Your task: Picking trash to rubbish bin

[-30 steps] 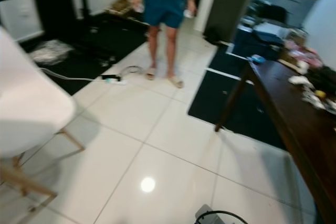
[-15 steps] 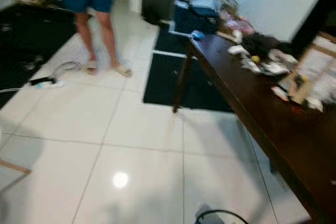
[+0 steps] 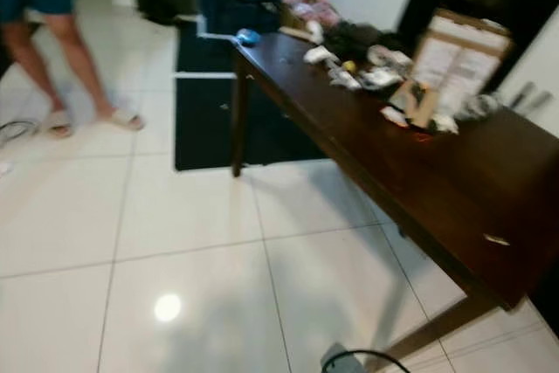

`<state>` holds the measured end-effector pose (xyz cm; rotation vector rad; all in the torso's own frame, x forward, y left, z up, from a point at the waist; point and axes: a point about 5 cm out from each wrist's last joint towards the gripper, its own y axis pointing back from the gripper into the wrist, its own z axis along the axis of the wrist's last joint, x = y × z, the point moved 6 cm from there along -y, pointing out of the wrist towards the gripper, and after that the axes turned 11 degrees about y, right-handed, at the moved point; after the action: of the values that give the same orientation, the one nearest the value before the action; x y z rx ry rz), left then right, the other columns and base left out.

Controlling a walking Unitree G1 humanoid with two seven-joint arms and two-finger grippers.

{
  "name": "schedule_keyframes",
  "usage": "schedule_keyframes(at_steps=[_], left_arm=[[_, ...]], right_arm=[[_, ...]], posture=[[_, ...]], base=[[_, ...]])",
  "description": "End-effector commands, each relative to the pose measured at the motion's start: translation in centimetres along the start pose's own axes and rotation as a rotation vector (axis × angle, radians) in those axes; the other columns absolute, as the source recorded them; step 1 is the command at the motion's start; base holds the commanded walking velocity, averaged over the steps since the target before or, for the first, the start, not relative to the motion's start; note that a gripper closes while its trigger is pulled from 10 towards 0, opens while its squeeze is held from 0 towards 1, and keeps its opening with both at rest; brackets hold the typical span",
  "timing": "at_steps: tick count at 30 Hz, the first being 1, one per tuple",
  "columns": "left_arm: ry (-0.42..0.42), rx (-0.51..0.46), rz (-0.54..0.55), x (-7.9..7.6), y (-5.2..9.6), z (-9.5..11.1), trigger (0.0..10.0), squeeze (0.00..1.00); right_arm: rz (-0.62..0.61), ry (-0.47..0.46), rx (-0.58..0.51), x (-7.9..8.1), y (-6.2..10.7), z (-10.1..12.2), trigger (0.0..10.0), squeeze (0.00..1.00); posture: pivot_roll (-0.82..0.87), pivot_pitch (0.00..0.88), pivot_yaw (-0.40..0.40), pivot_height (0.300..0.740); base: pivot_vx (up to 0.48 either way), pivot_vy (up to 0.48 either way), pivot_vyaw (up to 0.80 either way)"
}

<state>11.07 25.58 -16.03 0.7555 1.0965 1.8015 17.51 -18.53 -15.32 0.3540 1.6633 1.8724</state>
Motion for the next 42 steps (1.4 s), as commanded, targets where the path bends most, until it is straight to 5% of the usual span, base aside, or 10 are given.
schedule_keyframes(at_steps=[1, 11, 22, 42], left_arm=[[-0.014, 0.04, -0.028, -1.0, 0.1, -1.3, 10.0, 0.0], [-0.149, 0.044, -0.051, -1.2, 0.0, -0.8, 10.0, 0.0], [-0.266, -0.015, -0.072, -0.9, -0.4, 2.8, 10.0, 0.0], [-0.217, 0.011, -0.079, -1.0, -0.2, 1.3, 10.0, 0.0]], right_arm=[[0.007, 0.003, 0.024, 0.2, 0.0, -0.9, 10.0, 0.0], [-0.062, -0.141, -0.04, -0.1, -0.1, 0.4, 10.0, 0.0], [-0.047, -0.225, -0.025, 2.1, -0.4, -0.4, 10.0, 0.0], [-0.08, -0.187, 0.01, 1.5, -0.3, -1.6, 10.0, 0.0]], posture=[[0.26, 0.079, -0.132, 0.74], [0.21, 0.061, -0.034, 0.74], [0.18, 0.071, 0.04, 0.74], [0.22, 0.082, -0.004, 0.74]], base=[[0.0, 0.0, -0.8], [0.0, 0.0, -0.16], [0.0, 0.0, 0.0], [0.22, 0.0, 0.0]])
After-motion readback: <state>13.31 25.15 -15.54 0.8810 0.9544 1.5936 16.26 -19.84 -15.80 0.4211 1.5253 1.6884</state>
